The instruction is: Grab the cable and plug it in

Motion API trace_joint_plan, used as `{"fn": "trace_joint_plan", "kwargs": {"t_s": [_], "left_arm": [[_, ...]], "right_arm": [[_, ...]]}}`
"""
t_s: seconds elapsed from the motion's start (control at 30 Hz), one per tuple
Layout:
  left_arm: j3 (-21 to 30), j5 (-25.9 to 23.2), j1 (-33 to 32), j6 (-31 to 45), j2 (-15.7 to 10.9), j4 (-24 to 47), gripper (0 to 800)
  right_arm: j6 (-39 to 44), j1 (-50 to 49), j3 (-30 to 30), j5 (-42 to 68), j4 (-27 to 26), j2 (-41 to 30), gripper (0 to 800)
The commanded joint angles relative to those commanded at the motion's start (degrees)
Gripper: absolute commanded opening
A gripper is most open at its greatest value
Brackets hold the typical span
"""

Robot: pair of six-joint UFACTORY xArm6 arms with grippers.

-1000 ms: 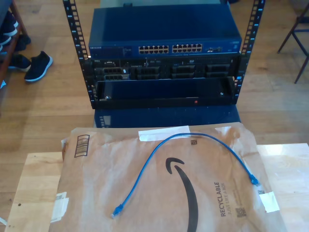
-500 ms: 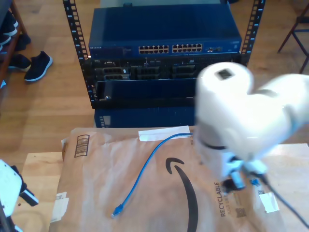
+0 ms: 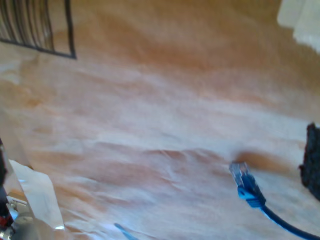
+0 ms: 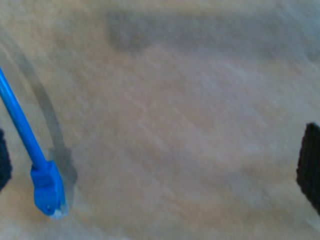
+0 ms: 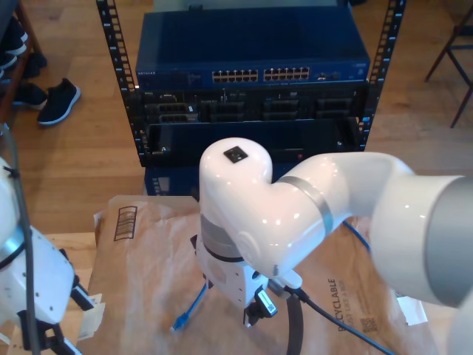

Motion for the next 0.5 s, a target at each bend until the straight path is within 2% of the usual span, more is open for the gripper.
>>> {"fn": "trace_joint_plan", "kwargs": {"t_s": [0.2,0.5], "left_arm": [[0.09,0.00,-3.16,-2.64,-0.09,0.00,799],[0.88,-0.70,-3.08,-2.37,-0.09,0.18,799]], "right_arm": [[-1.67,0.79,-6.15,-1.58,0.00,8.62,773],[-2.29,0.88,-9.23,-1.93,-0.09,12.40,773]]}}
